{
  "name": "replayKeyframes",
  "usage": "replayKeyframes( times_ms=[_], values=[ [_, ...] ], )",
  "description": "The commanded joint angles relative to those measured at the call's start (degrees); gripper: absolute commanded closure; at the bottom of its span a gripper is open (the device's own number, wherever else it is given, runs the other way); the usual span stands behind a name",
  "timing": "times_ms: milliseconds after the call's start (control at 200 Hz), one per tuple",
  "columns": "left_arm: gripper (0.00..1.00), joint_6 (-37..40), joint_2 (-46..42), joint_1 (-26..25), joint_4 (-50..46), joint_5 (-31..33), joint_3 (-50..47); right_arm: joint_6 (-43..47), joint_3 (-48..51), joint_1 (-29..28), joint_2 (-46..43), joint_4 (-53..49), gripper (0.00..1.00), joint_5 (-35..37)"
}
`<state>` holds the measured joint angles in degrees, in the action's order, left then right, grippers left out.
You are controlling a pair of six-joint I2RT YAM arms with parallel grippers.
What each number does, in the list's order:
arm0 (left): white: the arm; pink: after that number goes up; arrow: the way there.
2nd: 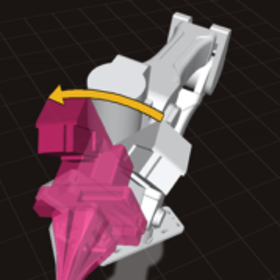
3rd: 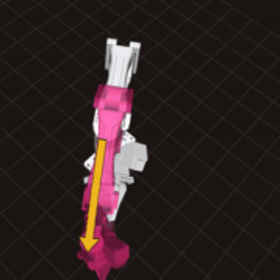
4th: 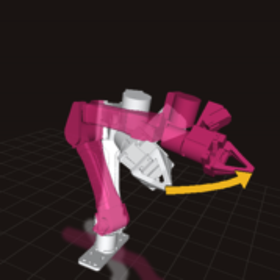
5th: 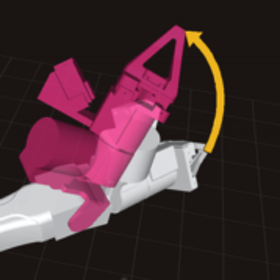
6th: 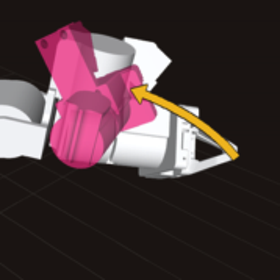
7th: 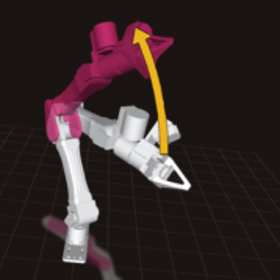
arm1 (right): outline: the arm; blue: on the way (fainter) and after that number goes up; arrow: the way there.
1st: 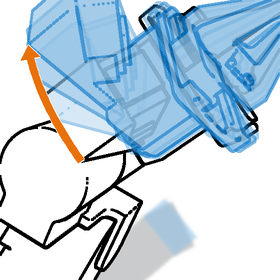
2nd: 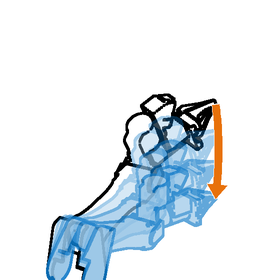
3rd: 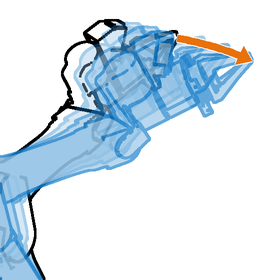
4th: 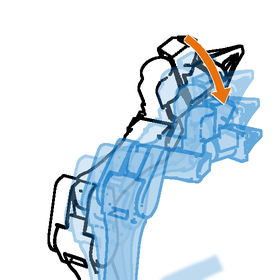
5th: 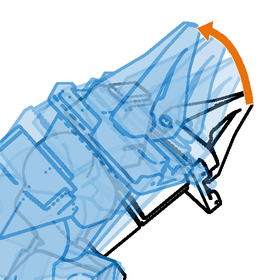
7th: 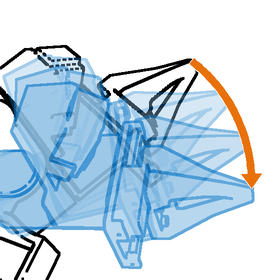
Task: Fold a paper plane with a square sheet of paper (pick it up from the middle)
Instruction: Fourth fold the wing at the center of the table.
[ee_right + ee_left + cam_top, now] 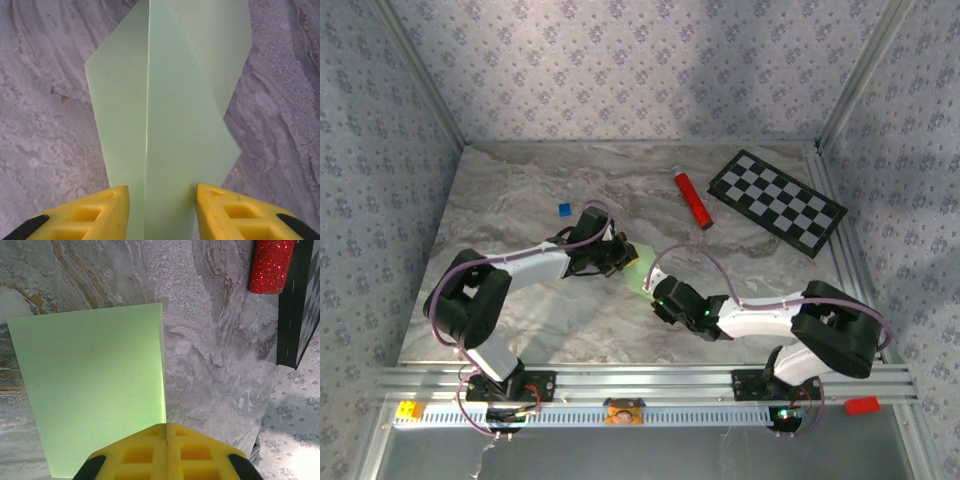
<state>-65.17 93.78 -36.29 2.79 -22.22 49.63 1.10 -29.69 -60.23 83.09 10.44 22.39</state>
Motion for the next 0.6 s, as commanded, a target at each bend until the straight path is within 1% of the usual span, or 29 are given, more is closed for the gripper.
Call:
replayKeyframes(
  times_ms=[0,220,340,595],
  values=[
    [0.96,1.4,0.1,-0.4,-0.8,-0.1,0.6,0.9,-1.8,-0.5,1.5,2.4,0.63,2.8],
    [0.96,2.4,0.0,-0.4,-2.6,0.4,1.5,-2.3,-1.1,-0.6,1.7,2.7,0.75,1.6],
    [0.96,2.5,0.3,-0.4,-2.9,0.3,1.8,-3.9,-1.1,-0.7,1.7,2.5,0.76,1.0],
    [0.96,2.6,0.5,-0.3,-3.5,0.9,2.3,-6.5,-0.3,-1.1,0.8,0.7,0.74,1.5]
  ],
)
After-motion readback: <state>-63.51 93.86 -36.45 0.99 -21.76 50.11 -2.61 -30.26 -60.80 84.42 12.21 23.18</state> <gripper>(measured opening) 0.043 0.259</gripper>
